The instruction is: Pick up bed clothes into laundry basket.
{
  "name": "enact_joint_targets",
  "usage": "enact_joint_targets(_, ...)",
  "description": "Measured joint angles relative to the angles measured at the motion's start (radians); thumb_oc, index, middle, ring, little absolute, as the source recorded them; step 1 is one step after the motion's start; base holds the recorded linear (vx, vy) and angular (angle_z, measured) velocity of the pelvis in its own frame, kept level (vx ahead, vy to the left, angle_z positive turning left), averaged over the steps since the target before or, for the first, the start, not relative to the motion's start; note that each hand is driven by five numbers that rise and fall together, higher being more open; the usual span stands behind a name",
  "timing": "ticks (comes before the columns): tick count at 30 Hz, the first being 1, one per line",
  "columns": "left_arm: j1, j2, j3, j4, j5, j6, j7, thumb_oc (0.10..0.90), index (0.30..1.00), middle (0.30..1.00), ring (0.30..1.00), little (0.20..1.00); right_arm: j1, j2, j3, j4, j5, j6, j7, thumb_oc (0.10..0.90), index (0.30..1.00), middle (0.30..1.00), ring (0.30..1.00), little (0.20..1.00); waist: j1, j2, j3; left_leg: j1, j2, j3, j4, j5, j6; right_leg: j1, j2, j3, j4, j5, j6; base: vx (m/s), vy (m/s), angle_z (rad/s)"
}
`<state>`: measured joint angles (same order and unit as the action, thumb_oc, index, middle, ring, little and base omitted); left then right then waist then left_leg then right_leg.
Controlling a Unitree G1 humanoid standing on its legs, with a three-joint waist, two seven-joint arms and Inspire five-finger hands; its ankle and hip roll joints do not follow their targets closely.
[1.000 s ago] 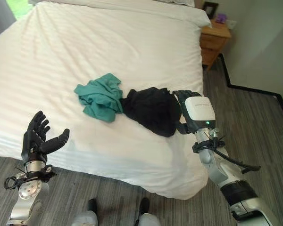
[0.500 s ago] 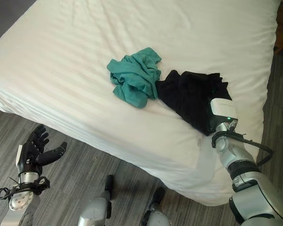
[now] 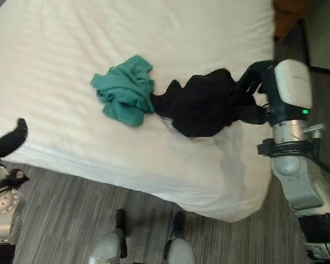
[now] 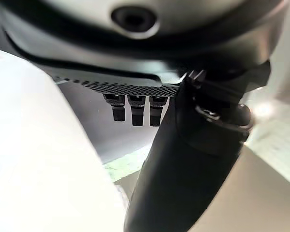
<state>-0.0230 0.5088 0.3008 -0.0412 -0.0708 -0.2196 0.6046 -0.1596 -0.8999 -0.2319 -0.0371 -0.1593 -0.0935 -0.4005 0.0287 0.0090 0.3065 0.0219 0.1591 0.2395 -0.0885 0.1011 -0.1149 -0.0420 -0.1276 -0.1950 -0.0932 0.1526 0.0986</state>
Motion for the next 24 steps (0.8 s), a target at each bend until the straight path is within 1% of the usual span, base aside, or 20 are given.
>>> enact_joint_targets(2,-0.022,0.01,0.005,-0.001,0.034,0.011,0.001,0.8,0.9,0.9,0.9,0.9,0.008,-0.002,-0.061,0.025,0.045,0.005,-0.043,0.4,0.3,0.3,0.3,0.3,-0.062,-0.022,-0.014,0.017,-0.003,0.025,0.0,-0.012,-0.001,0.0,-0.001,0.022,0.0,0.002,0.003,0.07,0.086,-0.54)
enact_joint_targets(4,-0.026,0.017,0.001,0.001,0.063,0.043,-0.002,0.8,0.9,0.9,0.9,0.9,0.024,-0.002,-0.102,0.052,0.076,0.007,-0.072,0.4,0.3,0.3,0.3,0.3,-0.102,-0.046,-0.036,0.042,-0.004,0.067,0.0,-0.025,-0.005,-0.004,0.005,0.067,0.0,0.003,0.005,0.05,0.065,-0.61)
enact_joint_targets(5,-0.033,0.036,-0.027,0.018,0.096,0.074,-0.006,0.8,0.9,0.9,0.9,0.9,0.057,-0.004,-0.137,0.084,0.096,-0.007,-0.086,0.4,0.3,0.3,0.3,0.3,-0.121,-0.058,-0.055,0.058,-0.001,0.097,0.0,-0.031,-0.004,-0.006,0.011,0.092,0.0,0.004,0.004,-0.01,0.042,-0.62)
enact_joint_targets(6,-0.034,0.049,-0.044,0.044,0.12,0.077,-0.012,0.8,0.9,0.9,0.9,0.9,0.07,-0.005,-0.149,0.107,0.111,-0.008,-0.088,0.4,0.3,0.3,0.3,0.3,-0.133,-0.061,-0.067,0.064,-0.001,0.108,0.0,-0.034,-0.003,-0.007,0.013,0.098,0.0,0.005,0.004,0.01,0.046,-0.49)
enact_joint_targets(7,-0.036,0.073,-0.073,0.078,0.144,0.09,-0.019,0.8,0.9,0.9,0.9,0.9,0.086,-0.005,-0.16,0.139,0.135,-0.016,-0.088,0.4,0.3,0.3,0.3,0.3,-0.16,-0.063,-0.082,0.067,-0.001,0.115,0.0,-0.036,-0.003,-0.008,0.015,0.111,0.0,0.005,0.004,0.03,0.041,-0.41)
enact_joint_targets(8,-0.042,0.118,-0.119,0.151,0.187,0.111,-0.047,0.8,0.9,0.9,0.9,0.9,0.096,-0.005,-0.165,0.188,0.184,-0.017,-0.086,0.4,0.3,0.3,0.3,0.3,-0.177,-0.064,-0.103,0.081,0.0,0.139,0.0,-0.043,-0.005,-0.01,0.019,0.125,0.0,0.005,0.004,0.03,0.045,-0.47)
enact_joint_targets(9,-0.062,0.141,-0.162,0.236,0.241,0.126,-0.063,0.8,0.9,0.9,0.9,0.9,0.123,-0.007,-0.173,0.215,0.21,-0.018,-0.084,0.4,0.3,0.3,0.3,0.3,-0.203,-0.057,-0.119,0.092,0.0,0.157,0.0,-0.047,-0.007,-0.01,0.021,0.145,0.0,0.005,0.005,0.04,0.059,-0.45)
enact_joint_targets(10,-0.07,0.159,-0.186,0.284,0.265,0.141,-0.076,0.8,0.9,0.9,0.9,0.9,0.136,-0.008,-0.171,0.229,0.215,-0.017,-0.076,0.4,0.3,0.3,0.3,0.3,-0.211,-0.052,-0.128,0.094,0.0,0.161,-0.001,-0.049,-0.007,-0.01,0.021,0.147,0.0,0.005,0.005,0.03,0.044,-0.34)
enact_joint_targets(11,-0.075,0.179,-0.212,0.343,0.321,0.18,-0.099,0.8,0.9,0.9,0.9,0.9,0.182,-0.009,-0.175,0.23,0.222,-0.015,-0.057,0.4,0.3,0.3,0.3,0.3,-0.237,-0.043,-0.138,0.1,0.001,0.174,-0.002,-0.053,-0.009,-0.011,0.021,0.158,0.0,0.005,0.005,0.02,0.031,-0.33)
enact_joint_targets(13,-0.078,0.181,-0.226,0.4,0.379,0.213,-0.117,0.8,0.9,0.9,0.9,0.9,0.247,-0.009,-0.171,0.233,0.225,-0.015,-0.036,0.4,0.3,0.3,0.3,0.3,-0.264,-0.034,-0.143,0.113,0.0,0.195,-0.004,-0.056,-0.009,-0.013,0.021,0.175,0.0,0.007,0.006,0.01,0.035,-0.28)
enact_joint_targets(14,-0.105,0.182,-0.264,0.461,0.42,0.232,-0.119,0.8,0.9,0.9,0.9,0.9,0.307,-0.005,-0.172,0.246,0.24,-0.019,-0.018,0.4,0.3,0.3,0.3,0.3,-0.288,-0.026,-0.15,0.113,-0.001,0.197,-0.005,-0.059,-0.011,-0.016,0.023,0.178,0.0,0.006,0.006,0.01,0.038,-0.06)
enact_joint_targets(15,-0.145,0.188,-0.308,0.529,0.446,0.242,-0.119,0.8,0.9,0.9,0.9,0.9,0.333,0.01,-0.173,0.263,0.264,-0.026,-0.005,0.4,0.3,0.3,0.3,0.3,-0.292,-0.021,-0.157,0.112,-0.001,0.197,-0.006,-0.059,-0.011,-0.016,0.025,0.178,-0.001,0.007,0.007,0.0,0.045,-0.07)
enact_joint_targets(16,-0.207,0.204,-0.381,0.661,0.476,0.265,-0.138,0.8,0.9,0.9,0.9,0.9,0.338,0.063,-0.168,0.273,0.33,-0.023,0.014,0.4,0.3,0.3,0.3,0.3,-0.296,-0.014,-0.169,0.11,0.0,0.202,-0.006,-0.059,-0.01,-0.022,0.023,0.185,-0.003,0.002,0.012,-0.04,0.011,-0.16)
enact_joint_targets(17,-0.224,0.202,-0.404,0.702,0.477,0.279,-0.148,0.8,0.9,0.9,0.9,0.9,0.346,0.081,-0.165,0.273,0.365,-0.025,0.024,0.4,0.3,0.3,0.3,0.3,-0.314,-0.01,-0.173,0.109,-0.003,0.212,-0.006,-0.064,-0.012,-0.032,0.024,0.198,-0.007,0.003,0.012,-0.15,0.032,-0.22)
enact_joint_targets(18,-0.307,0.209,-0.506,0.869,0.5,0.293,-0.17,0.8,0.9,0.9,0.9,0.9,0.358,0.115,-0.16,0.272,0.46,-0.03,0.048,0.4,0.3,0.3,0.3,0.3,-0.323,0.007,-0.185,0.09,-0.005,0.217,-0.007,-0.067,-0.011,-0.051,0.019,0.201,-0.007,0.005,0.012,-0.13,0.008,-0.22)
enact_joint_targets(20,-0.35,0.205,-0.583,0.977,0.514,0.314,-0.206,0.8,0.9,0.9,0.9,0.9,0.356,0.157,-0.145,0.264,0.587,-0.037,0.062,0.4,0.3,0.3,0.3,0.3,-0.349,0.02,-0.195,0.051,-0.016,0.23,-0.007,-0.062,-0.007,-0.098,0.01,0.223,-0.007,0.02,0.024,-0.19,0.017,-0.23)
enact_joint_targets(21,-0.356,0.2,-0.601,1.002,0.517,0.313,-0.226,0.416,0.324,0.324,0.324,0.324,0.359,0.167,-0.132,0.265,0.627,-0.04,0.07,0.4,0.3,0.3,0.3,0.3,-0.368,0.02,-0.191,0.039,-0.024,0.239,-0.006,-0.058,-0.004,-0.12,0.006,0.23,-0.006,0.03,0.022,-0.28,-0.006,-0.27)
enact_joint_targets(22,-0.376,0.186,-0.62,1.051,0.538,0.315,-0.222,0.4,0.3,0.3,0.3,0.3,0.382,0.174,-0.11,0.262,0.675,-0.053,0.073,0.4,0.3,0.3,0.3,0.3,-0.387,0.018,-0.189,-0.005,-0.034,0.247,-0.006,-0.052,0.001,-0.164,0.0,0.241,-0.001,0.049,0.023,-0.19,0.005,-0.18)
enact_joint_targets(23,-0.42,0.177,-0.62,1.109,0.563,0.329,-0.201,0.4,0.3,0.3,0.3,0.3,0.41,0.203,-0.099,0.254,0.722,-0.065,0.092,0.4,0.3,0.3,0.3,0.3,-0.398,0.027,-0.189,-0.048,-0.043,0.251,-0.006,-0.04,0.008,-0.217,-0.008,0.251,-0.001,0.06,0.032,-0.15,-0.008,-0.17)
enact_joint_targets(24,-0.431,0.194,-0.611,1.109,0.567,0.331,-0.199,0.4,0.3,0.3,0.3,0.3,0.415,0.206,-0.078,0.254,0.738,-0.064,0.098,0.4,0.3,0.3,0.3,0.3,-0.4,0.016,-0.172,-0.049,-0.044,0.257,-0.006,-0.038,0.008,-0.222,-0.008,0.257,0.0,0.065,0.03,-0.08,-0.004,-0.13)
